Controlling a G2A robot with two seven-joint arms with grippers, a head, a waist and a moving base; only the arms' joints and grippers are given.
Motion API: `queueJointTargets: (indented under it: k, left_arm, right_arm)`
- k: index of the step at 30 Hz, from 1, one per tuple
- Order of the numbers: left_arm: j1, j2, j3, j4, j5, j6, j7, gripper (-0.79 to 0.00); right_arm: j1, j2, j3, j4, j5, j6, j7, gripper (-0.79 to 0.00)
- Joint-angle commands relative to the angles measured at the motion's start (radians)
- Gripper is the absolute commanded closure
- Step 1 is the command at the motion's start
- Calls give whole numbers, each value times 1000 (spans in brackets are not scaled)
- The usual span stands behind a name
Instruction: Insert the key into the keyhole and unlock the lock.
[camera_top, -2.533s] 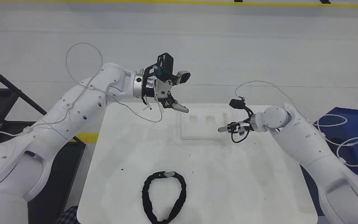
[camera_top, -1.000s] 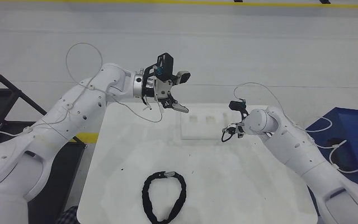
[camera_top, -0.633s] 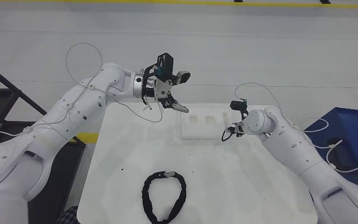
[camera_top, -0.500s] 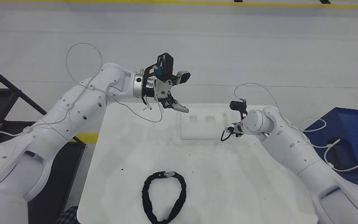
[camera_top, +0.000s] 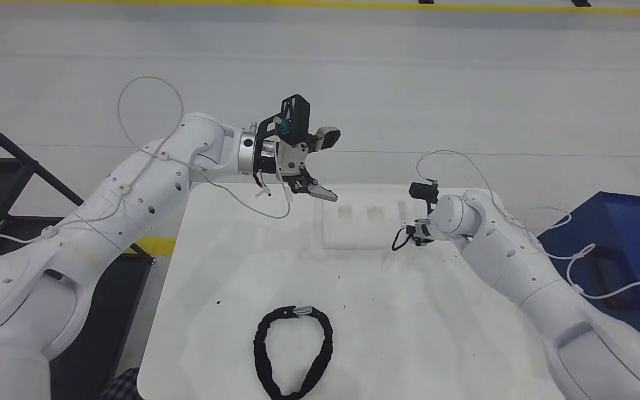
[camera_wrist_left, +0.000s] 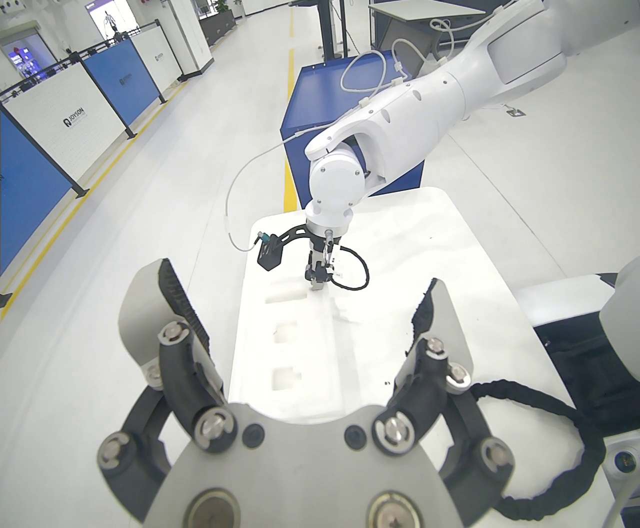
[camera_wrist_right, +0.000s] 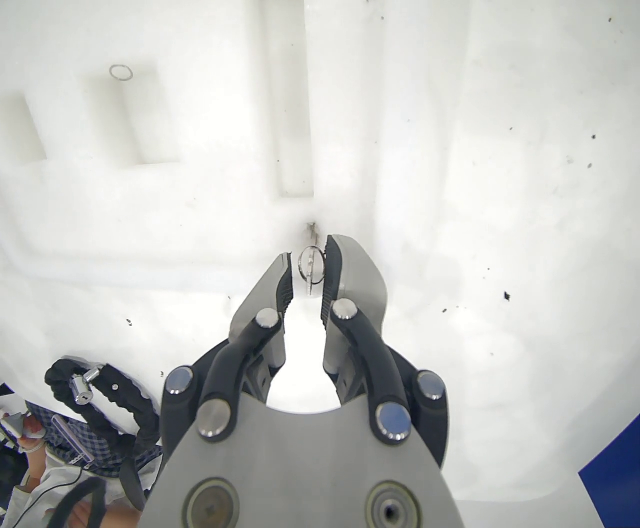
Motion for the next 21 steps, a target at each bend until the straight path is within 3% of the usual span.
queueJointTargets:
  k: [1, 3, 5, 13, 21]
  left_arm:
    - [0, 0, 0, 0, -1, 0, 0, -785]
    - [0, 0, 0, 0, -1, 0, 0, -785]
    - [0, 0, 0, 0, -1, 0, 0, -785]
    - [0, 0, 0, 0, -1, 0, 0, -785]
    - [0, 0, 0, 0, -1, 0, 0, -785]
  right_arm:
    - [4, -8, -2, 17, 1, -2, -2, -95]
    - [8, -16, -5, 34, 1, -2, -4, -77]
    - [12, -24, -7, 49, 1, -5, -5, 0]
    - [34, -36, 4, 54, -19, 9, 26, 0]
    - [28, -7, 66, -43, -37, 27, 91, 0]
